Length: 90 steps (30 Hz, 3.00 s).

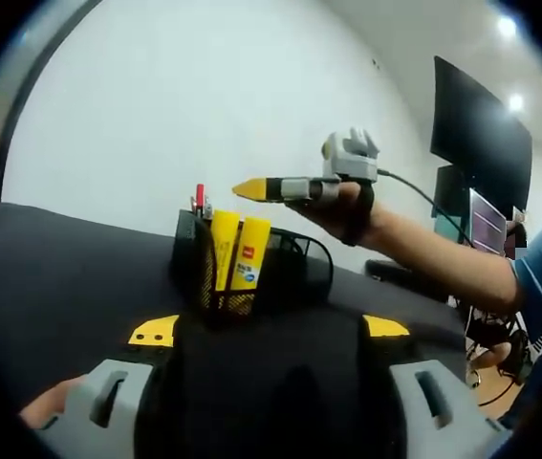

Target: Pick up pens and glue sticks and place them into the holder.

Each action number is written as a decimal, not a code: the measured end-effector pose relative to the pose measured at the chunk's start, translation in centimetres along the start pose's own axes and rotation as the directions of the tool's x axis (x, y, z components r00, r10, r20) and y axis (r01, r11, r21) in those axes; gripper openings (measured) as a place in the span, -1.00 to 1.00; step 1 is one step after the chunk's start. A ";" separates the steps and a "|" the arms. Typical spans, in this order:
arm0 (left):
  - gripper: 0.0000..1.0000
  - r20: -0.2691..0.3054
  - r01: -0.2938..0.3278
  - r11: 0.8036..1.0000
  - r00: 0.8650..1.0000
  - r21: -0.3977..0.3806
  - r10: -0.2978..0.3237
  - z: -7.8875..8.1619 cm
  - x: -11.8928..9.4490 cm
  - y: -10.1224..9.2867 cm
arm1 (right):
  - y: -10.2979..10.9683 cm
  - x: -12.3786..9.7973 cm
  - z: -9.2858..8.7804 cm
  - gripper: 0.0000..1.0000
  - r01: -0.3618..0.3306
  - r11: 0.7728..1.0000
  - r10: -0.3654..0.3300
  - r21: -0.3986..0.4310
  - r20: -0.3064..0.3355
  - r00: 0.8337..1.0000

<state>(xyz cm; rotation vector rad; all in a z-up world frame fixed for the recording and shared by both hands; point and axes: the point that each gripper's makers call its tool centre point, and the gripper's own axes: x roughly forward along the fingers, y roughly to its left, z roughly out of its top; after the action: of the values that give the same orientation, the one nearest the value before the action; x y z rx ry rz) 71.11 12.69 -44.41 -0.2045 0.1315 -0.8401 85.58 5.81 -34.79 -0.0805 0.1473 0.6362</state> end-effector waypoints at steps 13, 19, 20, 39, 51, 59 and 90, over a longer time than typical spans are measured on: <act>0.50 -0.007 0.003 1.000 1.000 -0.001 -0.003 -0.1 0.0 -0.1 | -1.6 -2.3 1.5 -0.75 0.042 0.999 -0.042 -0.016 0.024 0.999; 0.51 -0.005 0.007 1.000 1.000 -0.002 -0.007 -0.1 0.0 -0.2 | -2.6 -4.1 2.0 -0.72 0.063 0.998 -0.062 -0.011 0.032 0.998; 0.51 -0.005 0.007 1.000 1.000 -0.001 -0.007 -0.1 0.0 -0.2 | -2.8 -4.4 2.0 -0.71 0.070 0.997 -0.069 -0.014 0.033 0.997; 0.92 0.002 0.047 0.999 0.999 0.011 -0.047 -0.1 0.2 -1.0 | -5.4 -11.2 4.1 -0.46 0.155 0.988 -0.154 -0.007 0.081 0.985; 0.92 -0.001 0.057 0.998 0.998 0.003 -0.057 -0.1 0.2 -1.1 | -6.7 -16.4 5.2 -0.07 0.216 0.976 -0.213 -0.012 0.143 0.967; 0.92 0.007 0.054 0.998 0.999 -0.017 -0.054 0.1 0.2 -1.0 | -6.1 -18.4 5.0 0.38 0.220 0.975 -0.211 -0.040 0.163 0.964; 0.92 0.049 -0.013 0.999 0.999 0.048 0.011 0.9 -0.1 0.1 | -6.2 -28.1 -1.8 0.85 0.314 0.948 -0.317 0.047 0.192 0.929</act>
<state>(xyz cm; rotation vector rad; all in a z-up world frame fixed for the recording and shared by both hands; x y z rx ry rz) 71.24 12.94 -43.55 -0.1785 0.0663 -0.8246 66.78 -15.79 -31.83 -0.0240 -0.0533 0.3175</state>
